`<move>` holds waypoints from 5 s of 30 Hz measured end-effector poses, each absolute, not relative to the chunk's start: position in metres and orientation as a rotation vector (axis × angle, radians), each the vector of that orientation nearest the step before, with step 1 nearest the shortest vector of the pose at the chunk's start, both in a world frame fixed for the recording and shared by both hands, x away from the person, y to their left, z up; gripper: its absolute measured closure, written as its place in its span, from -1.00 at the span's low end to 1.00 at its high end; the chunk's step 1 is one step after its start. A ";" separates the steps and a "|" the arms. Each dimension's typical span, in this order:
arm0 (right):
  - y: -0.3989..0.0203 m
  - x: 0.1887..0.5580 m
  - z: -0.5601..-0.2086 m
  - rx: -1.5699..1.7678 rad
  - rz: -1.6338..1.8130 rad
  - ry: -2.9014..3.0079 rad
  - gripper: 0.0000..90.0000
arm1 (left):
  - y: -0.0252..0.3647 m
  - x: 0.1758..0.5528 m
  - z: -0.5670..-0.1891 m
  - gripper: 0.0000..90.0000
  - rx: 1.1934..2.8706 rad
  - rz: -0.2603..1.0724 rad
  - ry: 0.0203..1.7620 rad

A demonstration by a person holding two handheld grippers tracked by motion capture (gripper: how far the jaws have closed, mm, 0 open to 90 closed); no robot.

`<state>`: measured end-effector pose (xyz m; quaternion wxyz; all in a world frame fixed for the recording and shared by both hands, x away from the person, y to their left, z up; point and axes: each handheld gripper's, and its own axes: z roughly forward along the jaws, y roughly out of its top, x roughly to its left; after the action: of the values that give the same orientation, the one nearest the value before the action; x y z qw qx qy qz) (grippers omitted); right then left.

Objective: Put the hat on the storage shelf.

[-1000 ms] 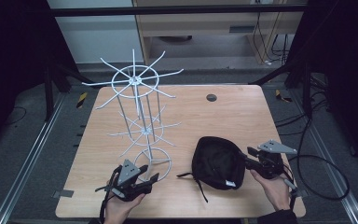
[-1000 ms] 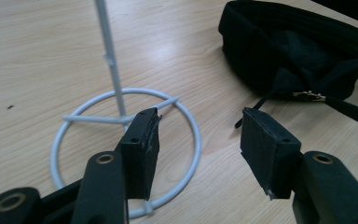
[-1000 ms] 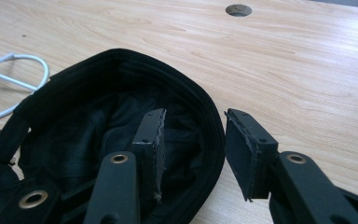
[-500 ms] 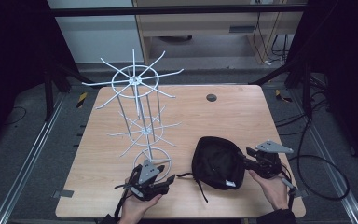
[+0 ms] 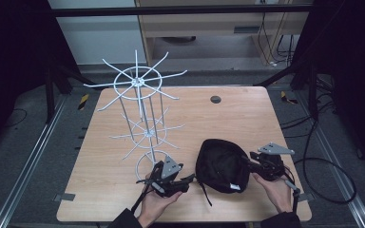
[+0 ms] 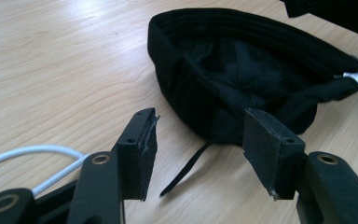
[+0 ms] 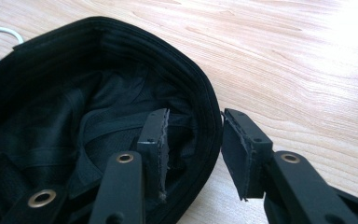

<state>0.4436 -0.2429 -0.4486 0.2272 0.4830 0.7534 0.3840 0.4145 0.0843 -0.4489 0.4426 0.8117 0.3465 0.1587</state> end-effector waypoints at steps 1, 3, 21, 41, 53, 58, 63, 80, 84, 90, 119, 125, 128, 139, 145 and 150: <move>-0.243 0.444 -0.449 1.329 1.057 2.078 0.36 | 0.081 0.416 -0.449 -0.03 2.011 0.390 0.863; -0.244 0.446 -0.451 1.333 1.049 2.081 0.37 | 0.073 0.422 -0.450 -0.03 2.017 0.398 0.859; -0.243 0.455 -0.464 1.371 0.994 2.124 0.39 | 0.044 0.452 -0.461 0.03 1.983 0.377 0.937; -0.248 0.460 -0.478 1.488 0.909 2.154 0.49 | 0.032 0.465 -0.474 0.78 2.049 0.358 0.998; -0.263 0.455 -0.478 1.542 0.926 2.149 0.46 | 0.032 0.467 -0.475 0.85 2.031 0.332 1.006; -0.263 0.455 -0.478 1.550 0.918 2.157 0.59 | 0.027 0.466 -0.475 0.85 2.041 0.337 0.998; -0.265 0.454 -0.471 1.569 0.917 2.120 0.83 | 0.025 0.466 -0.475 0.85 2.038 0.325 0.990; -0.254 0.427 -0.421 1.243 1.132 1.935 0.89 | 0.005 0.473 -0.477 0.86 2.039 0.326 0.963; -0.251 0.424 -0.417 1.194 1.161 1.928 0.89 | 0.001 0.479 -0.476 0.86 2.020 0.322 0.969; -0.246 0.418 -0.412 1.117 1.200 1.941 0.90 | -0.005 0.488 -0.484 0.86 2.012 0.296 0.981; -0.233 0.400 -0.428 0.996 1.116 2.059 0.89 | -0.018 0.493 -0.482 0.33 2.070 0.359 0.910; -0.236 0.399 -0.430 1.018 1.105 2.051 0.89 | -0.026 0.477 -0.469 0.12 2.087 0.430 0.862; -0.236 0.399 -0.431 1.009 1.091 2.050 0.89 | -0.027 0.471 -0.461 0.08 2.054 0.400 0.845; -0.237 0.397 -0.432 0.996 1.087 2.048 0.89 | -0.025 0.466 -0.440 0.05 1.909 0.264 0.812; -0.236 0.395 -0.434 0.980 1.091 2.061 0.89 | -0.027 0.468 -0.435 0.05 1.845 0.208 0.809; -0.235 0.393 -0.436 0.971 1.101 2.073 0.89 | -0.031 0.473 -0.431 0.05 1.818 0.160 0.818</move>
<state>0.3933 -0.2351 -0.4357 0.2963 0.3652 0.7794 0.4140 0.4728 -0.0310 -0.4313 0.5404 0.7649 0.3440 0.0673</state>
